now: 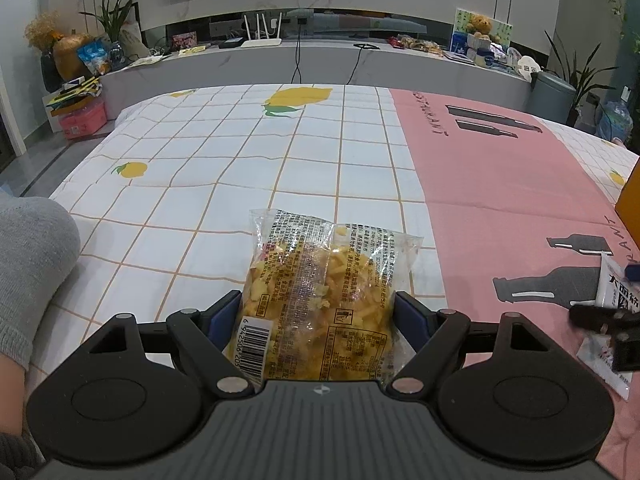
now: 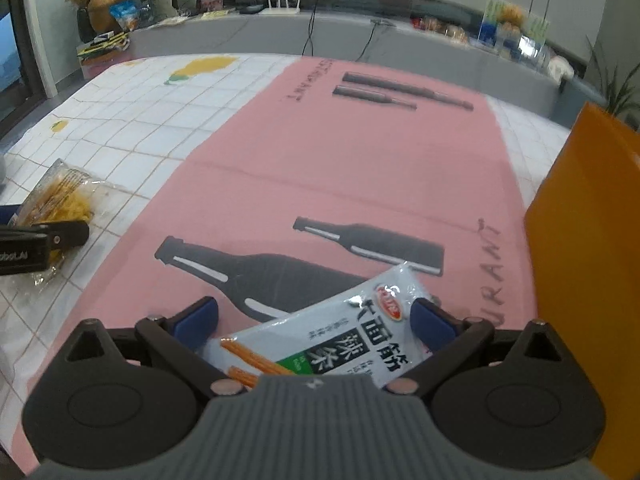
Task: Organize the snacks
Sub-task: 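Grasp the white spicy-strip packet with the right tool while the left tool holds the pasta bag, then carry the spicy-strip packet and the pasta bag over the orange box with both tools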
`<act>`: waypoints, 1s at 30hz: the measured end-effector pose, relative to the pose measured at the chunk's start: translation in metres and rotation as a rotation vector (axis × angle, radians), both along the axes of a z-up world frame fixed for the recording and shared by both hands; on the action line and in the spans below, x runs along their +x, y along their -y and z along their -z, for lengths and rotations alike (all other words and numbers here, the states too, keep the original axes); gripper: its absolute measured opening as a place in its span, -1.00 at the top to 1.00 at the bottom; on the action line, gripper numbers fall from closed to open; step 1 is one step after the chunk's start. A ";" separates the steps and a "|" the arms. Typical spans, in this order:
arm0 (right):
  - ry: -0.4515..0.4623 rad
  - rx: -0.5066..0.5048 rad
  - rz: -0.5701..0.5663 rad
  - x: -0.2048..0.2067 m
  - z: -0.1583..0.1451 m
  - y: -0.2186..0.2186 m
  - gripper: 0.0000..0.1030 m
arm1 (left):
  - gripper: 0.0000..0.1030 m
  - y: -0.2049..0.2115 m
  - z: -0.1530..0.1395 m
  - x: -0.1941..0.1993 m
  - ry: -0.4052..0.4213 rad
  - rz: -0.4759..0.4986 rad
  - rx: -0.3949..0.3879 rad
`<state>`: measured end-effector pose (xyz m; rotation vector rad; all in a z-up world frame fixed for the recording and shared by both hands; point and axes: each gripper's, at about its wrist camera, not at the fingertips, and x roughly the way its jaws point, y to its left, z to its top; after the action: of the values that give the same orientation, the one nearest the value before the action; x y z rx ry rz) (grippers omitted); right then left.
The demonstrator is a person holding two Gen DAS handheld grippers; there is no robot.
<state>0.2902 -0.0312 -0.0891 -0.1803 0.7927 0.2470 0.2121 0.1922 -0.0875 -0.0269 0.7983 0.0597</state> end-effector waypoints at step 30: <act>-0.070 0.131 0.682 -0.019 0.000 0.008 -0.94 | -0.85 0.000 0.001 0.001 -0.008 -0.008 -0.007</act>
<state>0.2711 -0.0393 -0.0895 0.2259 0.8601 -0.3416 0.2134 0.1925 -0.0884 -0.0367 0.8069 0.0644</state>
